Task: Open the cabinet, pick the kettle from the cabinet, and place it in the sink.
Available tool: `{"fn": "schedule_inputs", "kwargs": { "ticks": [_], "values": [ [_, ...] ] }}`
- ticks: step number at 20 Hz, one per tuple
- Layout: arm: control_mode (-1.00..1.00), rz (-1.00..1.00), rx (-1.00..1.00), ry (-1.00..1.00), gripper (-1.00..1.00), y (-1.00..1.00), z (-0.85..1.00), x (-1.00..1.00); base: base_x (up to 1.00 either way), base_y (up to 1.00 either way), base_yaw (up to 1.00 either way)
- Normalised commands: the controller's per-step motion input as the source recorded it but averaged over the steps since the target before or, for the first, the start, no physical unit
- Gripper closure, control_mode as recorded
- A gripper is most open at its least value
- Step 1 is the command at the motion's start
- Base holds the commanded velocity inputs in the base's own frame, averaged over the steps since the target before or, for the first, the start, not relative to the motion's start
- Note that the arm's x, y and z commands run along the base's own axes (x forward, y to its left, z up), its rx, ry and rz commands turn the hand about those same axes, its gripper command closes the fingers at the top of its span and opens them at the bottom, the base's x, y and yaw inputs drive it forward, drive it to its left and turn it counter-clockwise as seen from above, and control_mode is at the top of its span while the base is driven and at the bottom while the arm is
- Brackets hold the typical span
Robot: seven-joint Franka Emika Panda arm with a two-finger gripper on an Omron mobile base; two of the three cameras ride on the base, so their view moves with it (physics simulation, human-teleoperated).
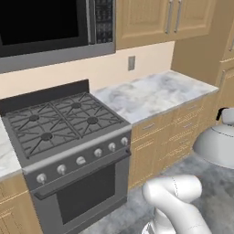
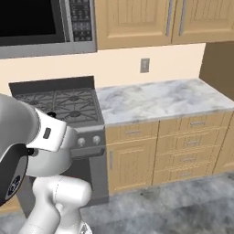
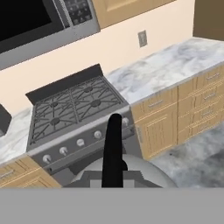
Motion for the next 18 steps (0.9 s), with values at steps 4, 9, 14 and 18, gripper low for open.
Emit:
{"fn": "schedule_inputs", "kwargs": {
  "ticks": [4,9,14,18],
  "values": [
    [1.0,0.0,0.0,0.0,1.0,0.0,0.0,0.0,-0.27,-0.21,-0.38],
    [1.0,0.0,0.0,0.0,1.0,0.0,0.0,0.0,-0.26,-0.13,-0.41],
    [1.0,0.0,0.0,0.0,1.0,0.0,0.0,0.0,-0.23,-0.07,-0.43],
    [1.0,0.0,0.0,0.0,1.0,0.0,0.0,0.0,-0.14,-0.03,-0.42]
  ]
}}
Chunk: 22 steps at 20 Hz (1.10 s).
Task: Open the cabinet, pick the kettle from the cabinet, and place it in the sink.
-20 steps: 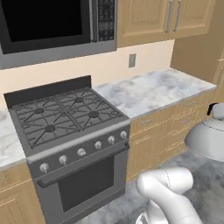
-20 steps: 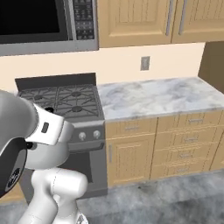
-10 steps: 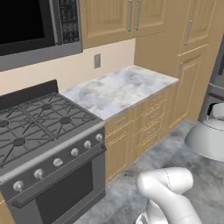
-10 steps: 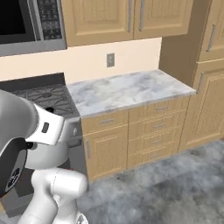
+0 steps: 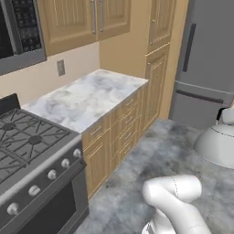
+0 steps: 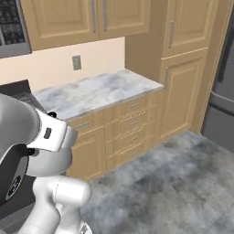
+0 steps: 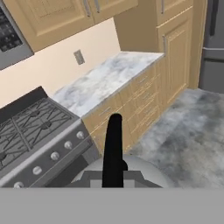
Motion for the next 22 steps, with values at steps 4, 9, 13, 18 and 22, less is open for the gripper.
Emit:
{"fn": "schedule_inputs", "kwargs": {
  "ticks": [4,9,13,18,22],
  "values": [
    [1.0,0.0,0.0,0.0,1.0,0.0,0.0,0.0,-0.12,-0.01,-0.44],
    [1.0,0.0,0.0,0.0,1.0,0.0,0.0,0.0,-0.07,0.0,-0.46],
    [1.0,0.0,0.0,0.0,1.0,0.0,0.0,0.0,-0.04,0.0,-0.47],
    [1.0,0.0,0.0,0.0,1.0,0.0,0.0,0.0,-0.01,0.0,-0.47],
    [1.0,0.0,0.0,0.0,1.0,0.0,0.0,0.0,0.0,0.0,-0.48]
  ]
}}
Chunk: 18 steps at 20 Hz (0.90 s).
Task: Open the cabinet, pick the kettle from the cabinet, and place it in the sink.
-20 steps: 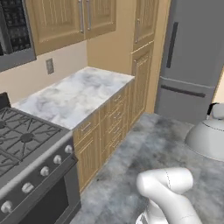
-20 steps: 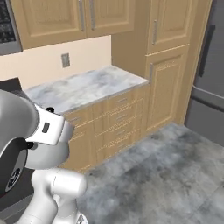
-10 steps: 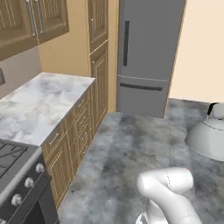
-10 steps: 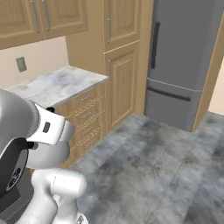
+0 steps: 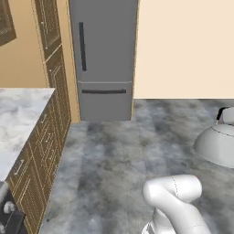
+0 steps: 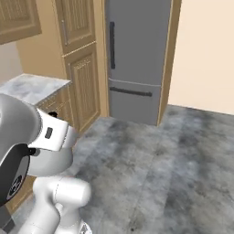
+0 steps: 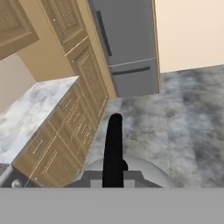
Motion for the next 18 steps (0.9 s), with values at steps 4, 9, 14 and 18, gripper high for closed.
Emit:
{"fn": "schedule_inputs", "kwargs": {
  "ticks": [4,9,14,18],
  "values": [
    [1.0,0.0,0.0,0.0,1.0,0.0,0.0,0.0,0.0,0.0,-0.48],
    [1.0,0.0,0.0,0.0,1.0,0.0,0.0,0.0,0.0,0.0,-0.47],
    [1.0,0.0,0.0,0.0,1.0,0.0,0.0,0.0,0.0,0.0,-0.47],
    [1.0,0.0,0.0,0.0,1.0,0.0,0.0,0.0,0.0,0.0,-0.46]
  ]
}}
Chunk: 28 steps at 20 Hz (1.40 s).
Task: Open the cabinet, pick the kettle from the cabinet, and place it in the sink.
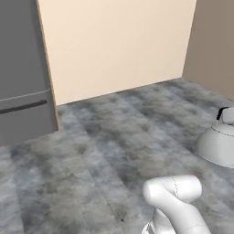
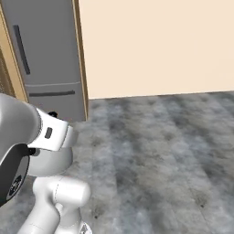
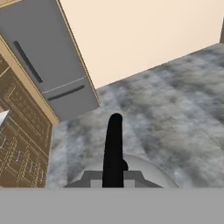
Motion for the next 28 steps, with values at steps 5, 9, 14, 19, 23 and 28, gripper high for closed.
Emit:
{"fn": "schedule_inputs", "kwargs": {
  "ticks": [5,9,14,19,23,28],
  "values": [
    [1.0,0.0,0.0,0.0,1.0,0.0,0.0,0.0,0.0,0.0,-0.46],
    [1.0,0.0,0.0,0.0,1.0,0.0,0.0,0.0,0.0,0.02,-0.47],
    [1.0,0.0,0.0,0.0,1.0,0.0,0.0,0.0,0.0,0.0,-0.47],
    [1.0,0.0,0.0,0.0,1.0,0.0,0.0,0.0,0.0,0.0,-0.48],
    [1.0,0.0,0.0,0.0,1.0,0.0,0.0,0.0,0.0,0.0,-0.48],
    [1.0,0.0,0.0,0.0,1.0,0.0,0.0,0.0,0.0,0.0,-0.49]
  ]
}}
